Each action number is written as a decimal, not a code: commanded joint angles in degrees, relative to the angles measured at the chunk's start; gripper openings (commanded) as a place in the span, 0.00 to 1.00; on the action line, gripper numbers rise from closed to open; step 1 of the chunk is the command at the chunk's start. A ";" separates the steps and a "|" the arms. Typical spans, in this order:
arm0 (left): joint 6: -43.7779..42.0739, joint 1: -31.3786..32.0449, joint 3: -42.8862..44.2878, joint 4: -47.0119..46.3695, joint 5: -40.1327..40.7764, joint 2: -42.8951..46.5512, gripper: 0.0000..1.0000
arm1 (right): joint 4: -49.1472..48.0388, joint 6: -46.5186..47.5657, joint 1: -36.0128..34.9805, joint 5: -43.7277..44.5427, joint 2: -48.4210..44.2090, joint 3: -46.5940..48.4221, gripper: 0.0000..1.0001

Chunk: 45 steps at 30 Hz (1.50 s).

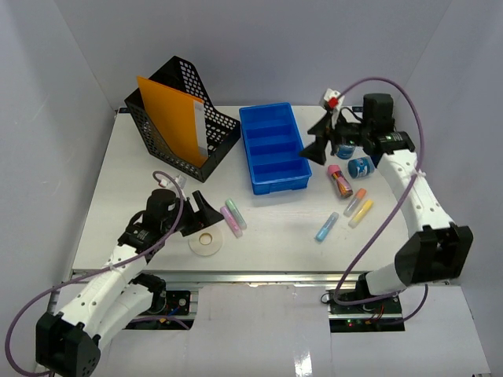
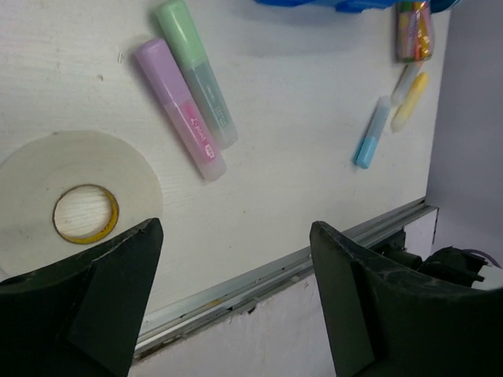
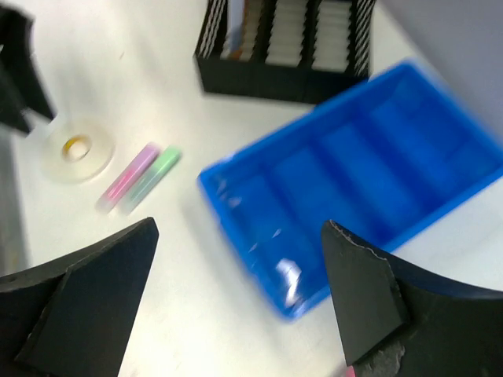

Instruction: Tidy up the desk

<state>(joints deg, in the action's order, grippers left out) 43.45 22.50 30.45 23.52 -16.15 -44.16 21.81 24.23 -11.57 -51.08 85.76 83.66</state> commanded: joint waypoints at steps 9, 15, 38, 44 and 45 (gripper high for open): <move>8.37 13.66 11.28 6.59 21.48 -24.02 0.72 | 21.88 19.83 15.07 -15.77 -17.74 -29.41 0.93; 10.06 17.19 19.40 10.58 26.91 -34.36 0.66 | 18.65 18.84 18.10 -20.88 -20.30 -34.45 0.94; 10.95 18.11 32.35 15.33 30.85 -55.09 0.50 | 18.44 18.93 21.59 -22.97 -26.08 -37.17 0.94; 10.89 18.11 31.52 16.03 32.03 -56.32 0.50 | 18.51 18.84 21.68 -23.27 -25.99 -37.26 0.94; 10.79 18.11 31.54 16.03 32.18 -56.54 0.50 | 18.51 18.81 21.76 -23.27 -26.02 -37.28 0.94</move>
<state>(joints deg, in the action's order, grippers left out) 54.08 40.37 61.63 38.17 13.94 -99.66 40.93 42.49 9.74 -72.25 60.47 46.93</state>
